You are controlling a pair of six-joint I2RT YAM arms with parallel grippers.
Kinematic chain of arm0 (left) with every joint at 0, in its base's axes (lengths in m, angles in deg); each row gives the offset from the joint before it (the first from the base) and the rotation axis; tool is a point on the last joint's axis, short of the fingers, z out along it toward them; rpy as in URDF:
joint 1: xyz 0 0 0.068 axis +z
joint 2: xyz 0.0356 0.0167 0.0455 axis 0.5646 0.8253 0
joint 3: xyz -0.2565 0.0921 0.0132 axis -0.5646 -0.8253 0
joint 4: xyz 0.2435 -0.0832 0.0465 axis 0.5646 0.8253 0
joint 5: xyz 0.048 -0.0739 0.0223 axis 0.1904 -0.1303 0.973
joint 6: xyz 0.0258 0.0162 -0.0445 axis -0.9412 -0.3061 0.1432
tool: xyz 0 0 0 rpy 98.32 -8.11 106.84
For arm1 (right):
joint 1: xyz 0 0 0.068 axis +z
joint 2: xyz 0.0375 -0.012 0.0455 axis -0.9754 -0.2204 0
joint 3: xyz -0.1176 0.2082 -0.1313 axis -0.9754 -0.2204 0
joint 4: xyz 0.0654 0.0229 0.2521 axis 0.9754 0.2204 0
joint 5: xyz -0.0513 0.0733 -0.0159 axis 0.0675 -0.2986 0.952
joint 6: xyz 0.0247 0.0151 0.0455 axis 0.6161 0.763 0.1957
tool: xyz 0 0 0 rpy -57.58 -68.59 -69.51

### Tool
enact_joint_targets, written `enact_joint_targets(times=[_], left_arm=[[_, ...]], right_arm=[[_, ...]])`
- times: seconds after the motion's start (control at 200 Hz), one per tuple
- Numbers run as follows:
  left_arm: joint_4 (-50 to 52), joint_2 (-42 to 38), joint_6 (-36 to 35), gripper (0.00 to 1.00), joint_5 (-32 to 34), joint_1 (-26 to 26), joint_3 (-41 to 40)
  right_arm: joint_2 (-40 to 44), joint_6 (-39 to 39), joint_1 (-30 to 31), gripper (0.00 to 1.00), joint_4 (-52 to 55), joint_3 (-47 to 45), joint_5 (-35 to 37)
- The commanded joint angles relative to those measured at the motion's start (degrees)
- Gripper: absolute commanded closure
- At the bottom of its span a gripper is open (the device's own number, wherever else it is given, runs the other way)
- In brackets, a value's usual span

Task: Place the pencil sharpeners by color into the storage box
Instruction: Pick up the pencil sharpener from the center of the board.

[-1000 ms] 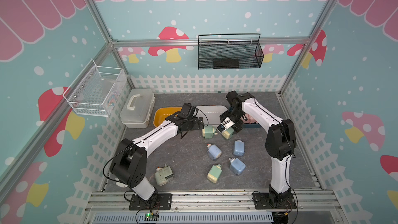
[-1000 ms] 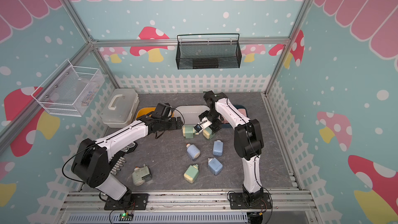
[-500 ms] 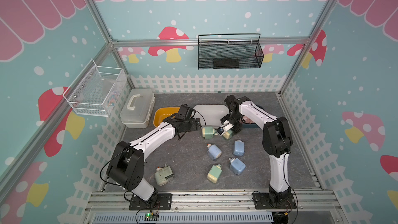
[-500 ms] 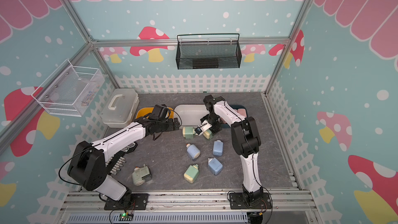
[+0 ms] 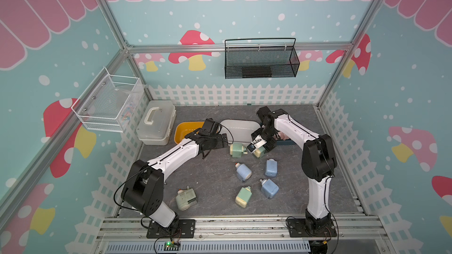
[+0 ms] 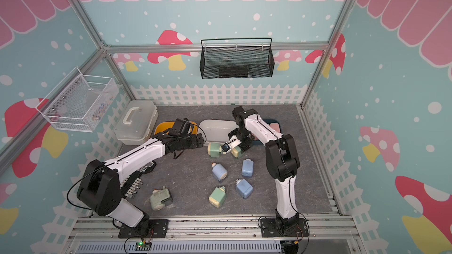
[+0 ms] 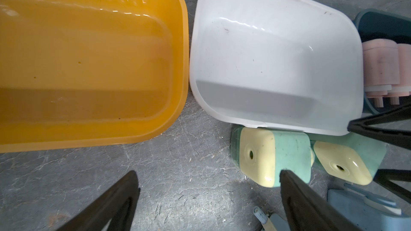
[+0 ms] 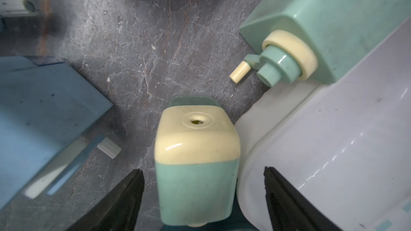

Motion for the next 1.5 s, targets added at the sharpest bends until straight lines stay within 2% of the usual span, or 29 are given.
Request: enact_joint_targets(times=[0.0, 0.37, 0.67, 0.856, 0.926, 1.021, 1.181, 1.241, 1.376, 1.496], left_arm=[[-0.5, 1.5, 0.6, 0.01, -0.7, 0.3, 2.0], [-0.3, 2.3, 0.8, 0.01, -0.9, 0.3, 2.2], [-0.4, 4.1, 0.7, 0.01, -1.7, 0.3, 3.3], [-0.4, 5.0, 0.4, 0.01, -1.7, 0.4, 3.8], [-0.4, 5.7, 0.3, 0.01, -1.9, 0.5, 4.4], [-0.4, 6.8, 0.3, 0.01, -2.8, 0.6, 5.5], [-0.4, 8.1, 0.3, 0.01, -4.8, 0.6, 7.3], [-0.4, 8.0, 0.3, 0.01, -5.0, 0.6, 7.7], [-0.4, 7.2, 0.3, 0.01, -4.7, 0.6, 7.8], [-0.7, 5.7, 1.0, 0.01, -3.3, 0.7, 7.0]], right_arm=[[2.4, 0.1, -0.1, 0.18, 1.6, -2.5, -1.0], [0.5, 0.3, -0.1, 0.27, 0.2, -3.6, 1.5], [-1.4, 0.5, 0.0, 0.27, -4.0, -5.3, 3.9], [-1.6, 0.8, 0.0, 0.29, -2.9, -4.8, 2.2], [-1.1, 2.0, 0.2, 0.38, -2.8, -4.8, 1.1], [0.1, 2.0, 0.3, 0.55, -2.1, -5.0, -0.5], [2.9, 2.0, 0.4, 0.61, -1.4, -6.2, -1.0], [4.4, 1.6, 0.5, 0.71, -1.0, -7.0, -1.3], [8.6, 1.8, 0.8, 0.85, 1.4, -7.8, -3.6], [9.2, 4.5, 1.5, 0.96, 8.0, -4.9, -5.2]])
